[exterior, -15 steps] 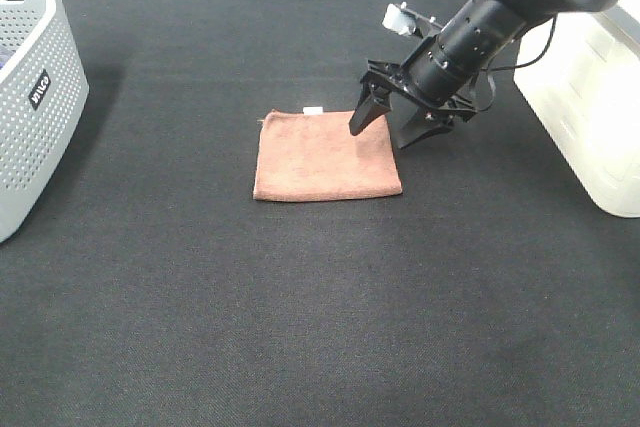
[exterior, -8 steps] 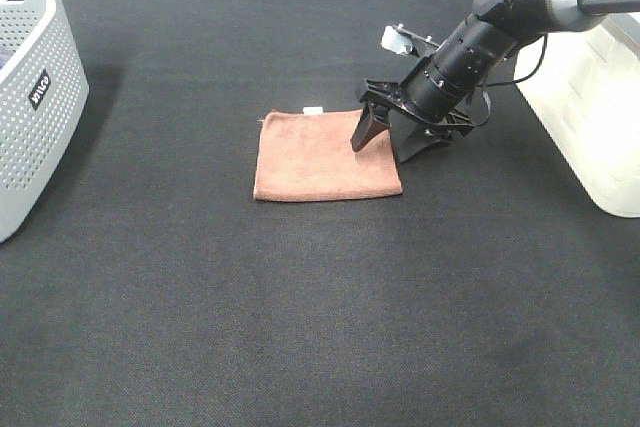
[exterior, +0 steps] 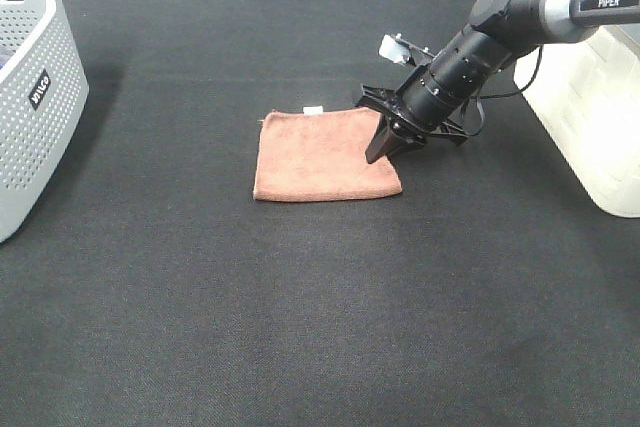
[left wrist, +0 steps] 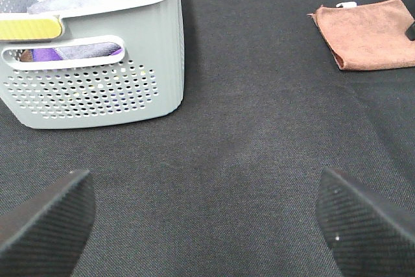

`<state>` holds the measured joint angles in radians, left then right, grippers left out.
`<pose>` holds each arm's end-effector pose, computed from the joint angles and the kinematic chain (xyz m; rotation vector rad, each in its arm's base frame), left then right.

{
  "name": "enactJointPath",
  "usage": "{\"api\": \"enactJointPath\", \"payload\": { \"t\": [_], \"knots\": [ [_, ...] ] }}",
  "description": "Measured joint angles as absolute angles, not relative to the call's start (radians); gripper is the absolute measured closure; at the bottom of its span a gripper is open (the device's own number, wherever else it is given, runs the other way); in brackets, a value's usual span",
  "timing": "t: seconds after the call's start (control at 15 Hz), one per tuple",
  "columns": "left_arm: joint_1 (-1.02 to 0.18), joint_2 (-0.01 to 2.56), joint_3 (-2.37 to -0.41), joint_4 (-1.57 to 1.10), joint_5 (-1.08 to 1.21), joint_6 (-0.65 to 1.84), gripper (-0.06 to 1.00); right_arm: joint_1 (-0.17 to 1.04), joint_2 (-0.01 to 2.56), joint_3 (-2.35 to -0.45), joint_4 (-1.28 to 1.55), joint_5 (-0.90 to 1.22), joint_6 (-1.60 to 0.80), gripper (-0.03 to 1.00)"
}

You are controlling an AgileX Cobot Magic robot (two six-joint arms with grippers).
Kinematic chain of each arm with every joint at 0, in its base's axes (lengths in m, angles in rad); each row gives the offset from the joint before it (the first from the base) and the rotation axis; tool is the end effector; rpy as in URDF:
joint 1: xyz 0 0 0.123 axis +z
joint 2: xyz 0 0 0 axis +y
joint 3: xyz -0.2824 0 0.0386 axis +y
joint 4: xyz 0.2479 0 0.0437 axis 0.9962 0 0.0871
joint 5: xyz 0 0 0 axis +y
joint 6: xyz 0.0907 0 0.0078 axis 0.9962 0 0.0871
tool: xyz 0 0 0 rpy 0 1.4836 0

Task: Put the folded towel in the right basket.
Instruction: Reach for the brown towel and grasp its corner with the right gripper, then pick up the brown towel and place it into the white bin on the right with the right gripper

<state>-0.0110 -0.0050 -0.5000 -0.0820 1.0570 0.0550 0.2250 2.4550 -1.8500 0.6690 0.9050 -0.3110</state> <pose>-0.0057 -0.0064 0.2777 0.0709 2.0324 -0.0703 0.4702 0.1532 0.0905 -0.2177 2.8595 0.8045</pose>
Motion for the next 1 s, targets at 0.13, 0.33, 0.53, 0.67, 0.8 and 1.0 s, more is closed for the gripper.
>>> {"api": "enactJointPath", "payload": {
  "t": [0.13,0.33,0.53,0.67,0.8,1.0],
  "knots": [
    [-0.011,-0.005,-0.5,-0.082,1.057,0.055,0.07,0.225,2.455,-1.85,0.669,0.905,-0.311,0.95],
    [-0.011,-0.005,-0.5,-0.082,1.057,0.055,0.07,0.225,2.406,-1.862,0.666,0.919,-0.311,0.95],
    [-0.011,-0.005,-0.5,-0.082,1.057,0.055,0.07,0.225,2.312,-1.894,0.656,0.975,-0.311,0.95],
    [-0.011,-0.005,-0.5,-0.082,1.057,0.055,0.07,0.225,2.224,-1.927,0.59,1.043,-0.307,0.95],
    [-0.011,-0.005,-0.5,-0.082,1.057,0.055,0.07,0.225,2.132,-1.939,0.519,1.079,-0.307,0.95],
    [-0.011,-0.005,-0.5,-0.082,1.057,0.055,0.07,0.225,2.039,-1.941,0.44,1.099,-0.288,0.95]
  ]
}}
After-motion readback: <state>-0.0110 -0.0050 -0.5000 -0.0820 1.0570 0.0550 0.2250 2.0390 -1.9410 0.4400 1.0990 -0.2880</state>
